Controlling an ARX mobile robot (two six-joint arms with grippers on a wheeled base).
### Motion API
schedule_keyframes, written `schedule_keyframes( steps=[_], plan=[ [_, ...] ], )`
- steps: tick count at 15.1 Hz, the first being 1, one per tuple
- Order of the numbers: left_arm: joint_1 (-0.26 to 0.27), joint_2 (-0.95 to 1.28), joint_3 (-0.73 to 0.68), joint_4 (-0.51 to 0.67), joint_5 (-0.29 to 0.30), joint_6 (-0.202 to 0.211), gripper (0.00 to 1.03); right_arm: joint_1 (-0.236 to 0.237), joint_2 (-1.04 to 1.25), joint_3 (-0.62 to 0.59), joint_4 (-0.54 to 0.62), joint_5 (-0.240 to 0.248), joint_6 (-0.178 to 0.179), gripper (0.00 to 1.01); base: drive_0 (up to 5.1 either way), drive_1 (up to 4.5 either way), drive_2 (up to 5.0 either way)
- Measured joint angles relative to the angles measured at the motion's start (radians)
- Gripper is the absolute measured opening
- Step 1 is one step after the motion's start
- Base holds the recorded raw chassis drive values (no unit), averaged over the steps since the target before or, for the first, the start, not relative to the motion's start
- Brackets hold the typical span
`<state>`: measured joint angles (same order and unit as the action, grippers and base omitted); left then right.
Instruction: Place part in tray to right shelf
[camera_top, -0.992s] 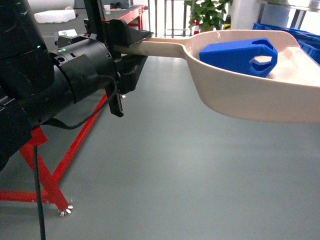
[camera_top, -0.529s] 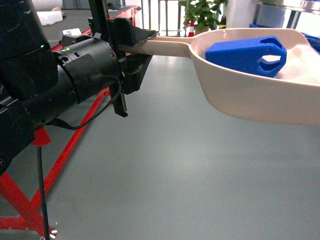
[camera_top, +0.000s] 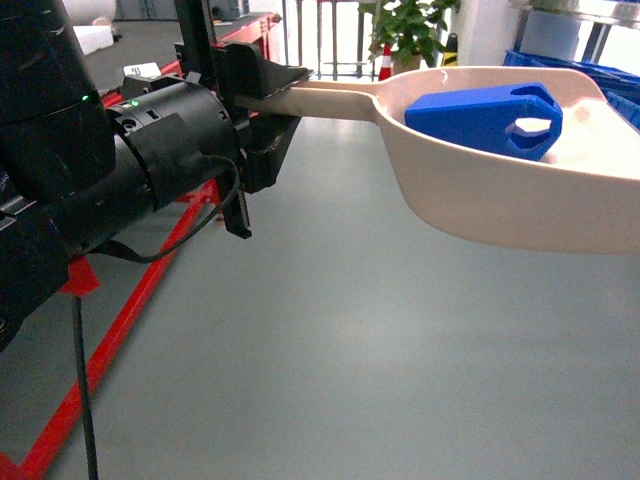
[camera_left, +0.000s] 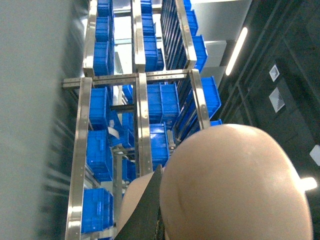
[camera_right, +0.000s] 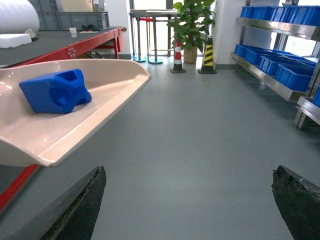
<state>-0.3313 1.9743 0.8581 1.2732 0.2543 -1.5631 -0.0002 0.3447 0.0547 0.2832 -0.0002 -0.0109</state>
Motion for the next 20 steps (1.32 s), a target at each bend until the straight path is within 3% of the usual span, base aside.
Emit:
schedule_keyframes(
  steps=[20],
  plan=[
    [0.002,0.000,0.000,0.005,0.001,0.000,0.17,0.000,0.000,0.000,0.002,0.000,0.000,0.98,0.0,4.11,-4.1]
  ],
)
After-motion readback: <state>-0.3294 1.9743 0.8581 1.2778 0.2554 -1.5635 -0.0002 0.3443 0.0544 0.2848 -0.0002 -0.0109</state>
